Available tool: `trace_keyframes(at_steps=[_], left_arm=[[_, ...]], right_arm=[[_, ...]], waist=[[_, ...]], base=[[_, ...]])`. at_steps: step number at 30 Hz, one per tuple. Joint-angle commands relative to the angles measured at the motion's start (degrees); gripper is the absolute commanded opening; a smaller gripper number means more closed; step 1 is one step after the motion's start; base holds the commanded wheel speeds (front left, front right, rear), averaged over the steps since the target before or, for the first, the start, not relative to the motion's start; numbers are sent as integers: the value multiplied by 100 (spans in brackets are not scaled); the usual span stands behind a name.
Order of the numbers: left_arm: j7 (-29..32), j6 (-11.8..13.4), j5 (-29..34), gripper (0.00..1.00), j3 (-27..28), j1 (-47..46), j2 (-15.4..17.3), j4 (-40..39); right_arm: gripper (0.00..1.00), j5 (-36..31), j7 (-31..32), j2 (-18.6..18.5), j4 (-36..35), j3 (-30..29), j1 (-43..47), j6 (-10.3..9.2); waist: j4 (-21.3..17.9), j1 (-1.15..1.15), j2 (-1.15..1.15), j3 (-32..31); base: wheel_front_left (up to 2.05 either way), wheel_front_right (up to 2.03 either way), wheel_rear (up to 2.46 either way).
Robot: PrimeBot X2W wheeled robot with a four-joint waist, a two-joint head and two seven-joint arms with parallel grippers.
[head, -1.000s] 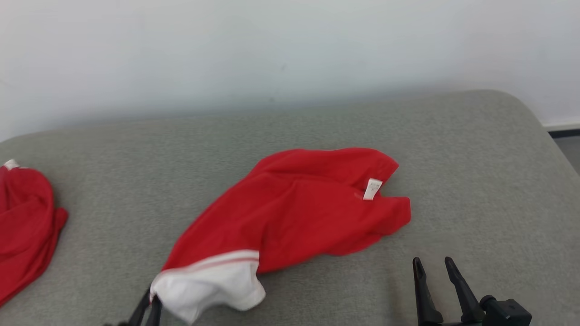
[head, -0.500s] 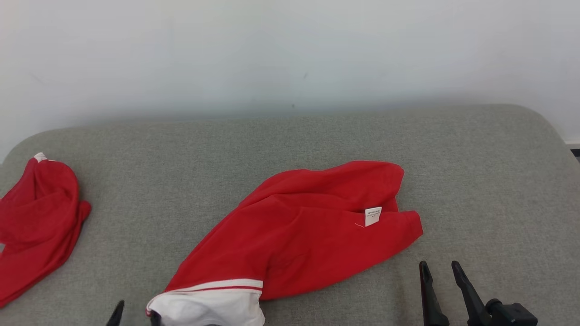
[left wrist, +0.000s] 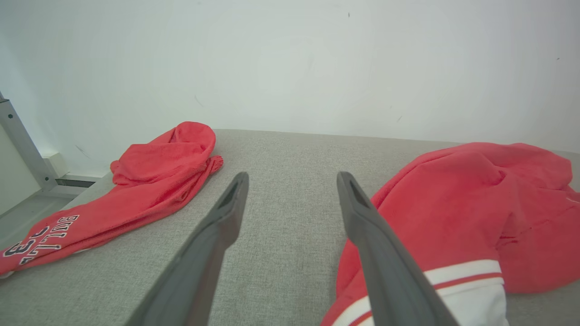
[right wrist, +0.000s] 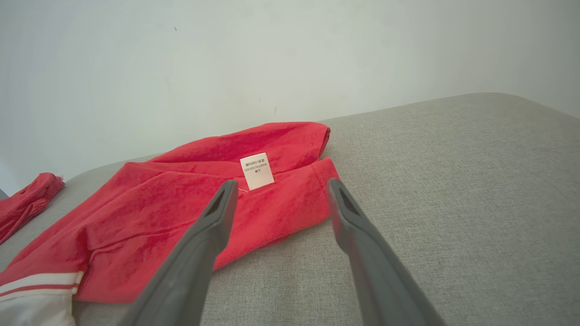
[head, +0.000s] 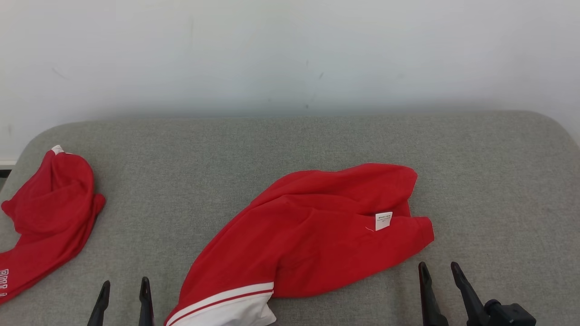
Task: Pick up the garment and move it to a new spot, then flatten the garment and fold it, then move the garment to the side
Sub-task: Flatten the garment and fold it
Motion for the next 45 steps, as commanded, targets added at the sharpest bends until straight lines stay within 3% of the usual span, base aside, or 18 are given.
trace_keyframes(at_steps=[1, 8, 11, 19, 25, 26, 27, 29, 34, 41, 45], left_arm=[[-17, 7, 69, 100, 21, 72, -69, -63], [-17, 105, 109, 100, -84, 67, -176, -155], [-17, 139, 95, 100, -186, 53, -186, -128], [-17, 141, -10, 100, -364, -136, -193, -63], [-17, 172, -66, 100, -456, -217, -194, -35], [-17, 173, -72, 100, -459, -215, -195, -26], [-17, 172, -81, 100, -454, -215, -193, -20], [-17, 179, -102, 100, -432, -188, -194, -7], [-17, 192, -154, 100, -387, -22, -194, 62], [-17, 189, -277, 100, -380, -46, -195, 143], [-17, 232, -339, 100, -427, -56, -194, 189]], right_arm=[[100, -92, -3, 9, 15, -5, -8, -13], [100, -489, -3, -15, 205, -122, -401, -13], [100, -575, -3, -240, 549, -164, -733, -13], [100, -304, -3, -1012, 2493, 265, -1928, -13], [100, 229, 111, -1185, 3657, 622, -2597, -13], [87, 346, 125, -1184, 3769, 730, -2665, -13], [27, 428, 117, -1211, 3851, 835, -2730, -13], [0, 615, 64, -1266, 3956, 1011, -2762, -13], [0, 869, -6, -1370, 3770, 1338, -2530, -13], [0, 710, -9, -1478, 2064, 1138, -1312, -13], [0, 597, -3, -1369, 1574, 1164, -585, -13]], waist=[[17, 0, 0, -2], [67, 0, 0, 11], [118, 0, 0, 26], [391, 0, 0, 214], [552, 0, 0, 356], [569, 0, 0, 361], [576, 0, 0, 361], [551, 0, 0, 331], [327, 0, 0, 136], [-7, 0, 0, 32], [-130, 0, 0, 86]], base=[[0, 0, 0], [0, 0, 0], [0, 0, 0], [0, 0, 0], [0, 0, 0], [0, 0, 0], [0, 0, 0], [0, 0, 0], [0, 0, 0], [0, 0, 0], [0, 0, 0]])
